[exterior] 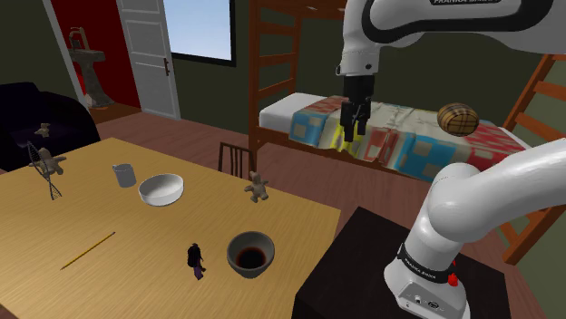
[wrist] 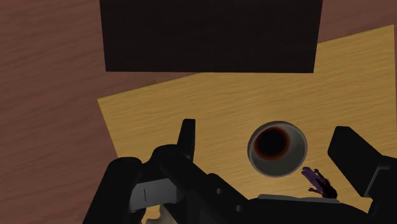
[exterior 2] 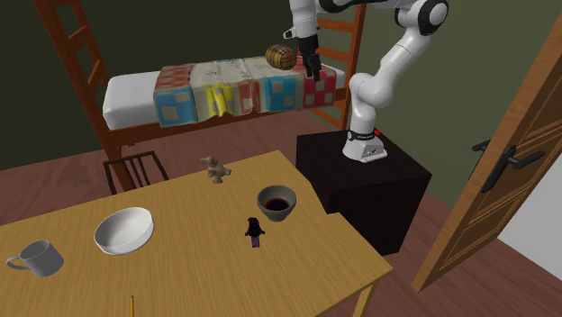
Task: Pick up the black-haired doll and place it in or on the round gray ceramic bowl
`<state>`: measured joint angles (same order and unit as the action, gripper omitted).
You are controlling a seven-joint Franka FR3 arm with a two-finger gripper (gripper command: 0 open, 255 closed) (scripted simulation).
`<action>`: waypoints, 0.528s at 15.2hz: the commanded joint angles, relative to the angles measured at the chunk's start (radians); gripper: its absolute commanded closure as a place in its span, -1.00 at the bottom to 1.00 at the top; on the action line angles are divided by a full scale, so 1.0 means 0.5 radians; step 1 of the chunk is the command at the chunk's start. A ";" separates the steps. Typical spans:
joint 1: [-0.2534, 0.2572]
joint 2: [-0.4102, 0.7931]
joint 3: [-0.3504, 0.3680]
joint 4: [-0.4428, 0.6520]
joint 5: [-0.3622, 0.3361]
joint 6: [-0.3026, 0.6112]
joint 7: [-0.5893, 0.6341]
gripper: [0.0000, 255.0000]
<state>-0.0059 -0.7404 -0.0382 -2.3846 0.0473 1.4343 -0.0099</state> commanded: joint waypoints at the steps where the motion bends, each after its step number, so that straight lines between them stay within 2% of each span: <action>1: 0.000 0.000 0.000 0.000 0.000 0.000 0.000 -1.00; 8: 0.086 0.264 0.180 -0.134 0.136 0.456 0.159 -1.00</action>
<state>0.0307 -0.6282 0.0384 -2.4427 0.1060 1.6274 0.0576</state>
